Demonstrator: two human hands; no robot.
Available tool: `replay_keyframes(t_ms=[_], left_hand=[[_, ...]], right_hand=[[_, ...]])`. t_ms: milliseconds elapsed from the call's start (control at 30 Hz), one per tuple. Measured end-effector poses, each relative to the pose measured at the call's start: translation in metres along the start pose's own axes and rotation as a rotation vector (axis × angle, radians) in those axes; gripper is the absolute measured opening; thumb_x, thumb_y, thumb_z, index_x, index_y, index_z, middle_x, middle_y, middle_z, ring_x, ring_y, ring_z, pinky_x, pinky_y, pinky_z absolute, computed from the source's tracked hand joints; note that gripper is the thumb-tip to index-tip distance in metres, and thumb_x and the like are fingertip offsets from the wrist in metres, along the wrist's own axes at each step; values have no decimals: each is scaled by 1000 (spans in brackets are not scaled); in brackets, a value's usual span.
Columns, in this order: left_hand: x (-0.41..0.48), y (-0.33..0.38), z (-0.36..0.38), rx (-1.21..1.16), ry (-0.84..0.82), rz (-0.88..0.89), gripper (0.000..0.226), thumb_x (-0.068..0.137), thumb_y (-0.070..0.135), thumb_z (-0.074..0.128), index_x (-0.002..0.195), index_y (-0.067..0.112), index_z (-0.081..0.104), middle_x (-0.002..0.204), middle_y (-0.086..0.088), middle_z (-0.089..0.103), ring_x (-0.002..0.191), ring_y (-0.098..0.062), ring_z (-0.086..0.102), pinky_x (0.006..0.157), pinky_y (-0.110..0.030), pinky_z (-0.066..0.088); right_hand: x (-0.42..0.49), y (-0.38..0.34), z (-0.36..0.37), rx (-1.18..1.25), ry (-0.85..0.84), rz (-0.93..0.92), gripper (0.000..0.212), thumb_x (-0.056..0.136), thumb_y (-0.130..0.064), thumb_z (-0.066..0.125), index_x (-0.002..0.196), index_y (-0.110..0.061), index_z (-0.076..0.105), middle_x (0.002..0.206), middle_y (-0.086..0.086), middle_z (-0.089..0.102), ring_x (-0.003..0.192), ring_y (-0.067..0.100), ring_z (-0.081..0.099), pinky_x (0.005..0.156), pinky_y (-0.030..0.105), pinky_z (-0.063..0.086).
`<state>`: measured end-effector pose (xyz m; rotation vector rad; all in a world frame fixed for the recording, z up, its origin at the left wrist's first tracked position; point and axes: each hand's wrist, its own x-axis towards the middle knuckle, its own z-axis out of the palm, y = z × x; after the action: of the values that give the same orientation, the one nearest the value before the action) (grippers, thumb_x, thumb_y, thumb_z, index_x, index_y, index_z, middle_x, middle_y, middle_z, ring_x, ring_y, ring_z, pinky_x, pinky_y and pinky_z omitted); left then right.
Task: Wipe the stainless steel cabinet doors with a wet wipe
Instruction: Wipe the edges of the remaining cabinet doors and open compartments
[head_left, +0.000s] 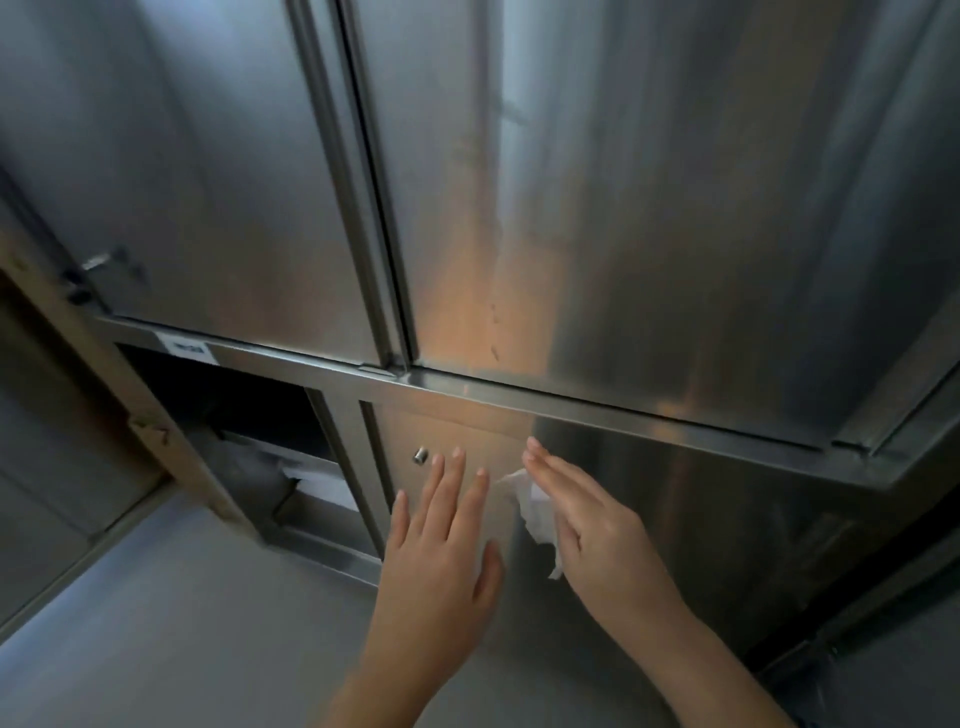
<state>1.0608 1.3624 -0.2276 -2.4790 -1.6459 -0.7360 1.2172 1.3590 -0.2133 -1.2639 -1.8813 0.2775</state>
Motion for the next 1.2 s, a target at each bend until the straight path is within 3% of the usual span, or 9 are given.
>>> replay_keyframes(t_ms=[133,200,300,567,700,767,967,1067,1200], left_hand=[[-8,-4,-18,19,52,-74,68,65,11,81,128,4,55,137,-14,48,127,-36,41,94,-55,34],[-10,-9,-28,41,75,-106,68,65,12,81,127,4,56,137,-14,48,126,-35,42,94,-53,31],[-14,-19,-41,56,116,-142,67,64,13,82,126,5,57,136,-14,49,125,-35,44,94,-54,31],[-31,-77,-69,69,163,-213,66,66,15,81,126,7,57,137,-13,49,127,-32,42,95,-50,31],[-50,-124,-85,58,161,-225,65,66,17,82,126,8,57,136,-13,49,127,-30,38,95,-50,29],[-60,-150,-94,49,151,-218,65,68,17,80,128,8,56,138,-13,47,129,-30,35,97,-52,25],[-78,-221,-121,-52,159,-206,53,88,21,58,139,14,42,150,-4,27,138,-21,10,107,-45,3],[-81,-248,-128,-67,116,-189,55,85,20,63,136,13,46,147,-7,34,136,-22,16,105,-47,9],[-82,-270,-125,-93,93,-171,62,81,17,69,137,15,43,148,-8,33,136,-22,13,105,-47,9]], right_hand=[[12,-12,0,3,17,-21,42,82,17,52,119,0,60,120,10,60,113,5,50,99,13,35],[21,-21,3,-15,17,-74,33,79,13,55,108,1,66,108,10,64,100,10,59,89,14,42],[31,-38,13,-92,9,-175,33,72,2,62,104,-1,68,100,10,69,84,23,69,68,30,56],[56,-85,75,-255,1,-294,42,58,4,85,95,-3,68,86,8,69,52,18,65,43,24,52],[64,-122,116,-157,-110,-172,27,83,-12,67,110,-10,60,106,1,60,73,11,64,54,10,49],[67,-138,140,-84,-106,-137,29,93,-19,53,122,-15,52,119,-7,49,90,1,50,67,0,40],[80,-186,196,-31,-194,-88,41,87,-1,55,124,-20,52,111,-22,33,96,-11,32,85,-4,27],[81,-196,220,-25,-181,-47,36,85,-4,59,112,-26,60,106,-22,40,91,-12,36,82,-5,28],[84,-206,238,133,-162,244,22,87,-21,58,85,-42,62,93,-16,59,83,2,55,64,15,46]])
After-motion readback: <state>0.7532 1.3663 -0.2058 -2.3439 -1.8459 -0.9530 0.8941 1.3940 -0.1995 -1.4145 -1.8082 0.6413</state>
